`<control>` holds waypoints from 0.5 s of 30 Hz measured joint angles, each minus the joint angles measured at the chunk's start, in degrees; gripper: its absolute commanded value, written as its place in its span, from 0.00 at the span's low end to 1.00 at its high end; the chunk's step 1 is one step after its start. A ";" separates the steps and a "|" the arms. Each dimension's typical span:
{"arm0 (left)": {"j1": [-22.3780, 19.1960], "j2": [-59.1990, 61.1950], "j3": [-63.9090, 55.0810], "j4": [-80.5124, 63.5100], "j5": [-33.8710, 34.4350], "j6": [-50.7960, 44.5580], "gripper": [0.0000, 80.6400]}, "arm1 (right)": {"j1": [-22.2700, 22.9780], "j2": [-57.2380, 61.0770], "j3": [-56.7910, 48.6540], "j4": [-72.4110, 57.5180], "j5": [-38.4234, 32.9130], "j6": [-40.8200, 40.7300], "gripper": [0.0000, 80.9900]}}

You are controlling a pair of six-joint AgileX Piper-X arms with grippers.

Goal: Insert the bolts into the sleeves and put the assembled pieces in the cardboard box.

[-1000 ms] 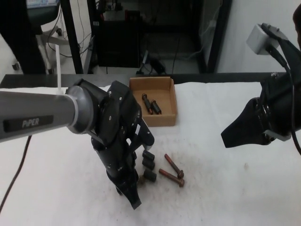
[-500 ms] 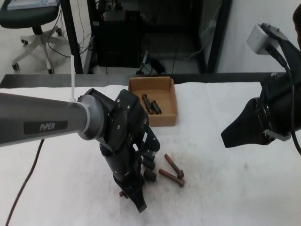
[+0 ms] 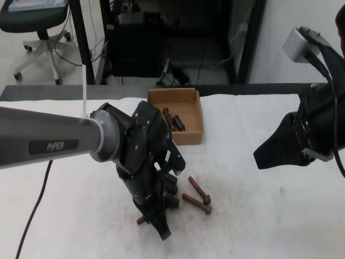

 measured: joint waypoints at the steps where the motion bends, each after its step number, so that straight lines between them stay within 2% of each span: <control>1: 0.00 0.03 0.00 0.00 0.14 0.00 0.31 | 0.00 0.00 0.00 0.00 0.00 0.00 0.01; 4: 0.00 0.02 0.00 0.37 0.01 0.41 0.00 | 0.00 0.00 0.00 0.00 0.00 0.00 0.01; 10: -0.51 -0.21 -0.25 2.15 -4.52 2.88 0.00 | 0.00 0.00 0.00 0.00 0.00 0.00 0.01; 15: -0.12 -2.74 0.23 4.31 -12.83 1.07 0.00 | 0.00 0.00 0.00 -1.19 0.00 0.00 0.01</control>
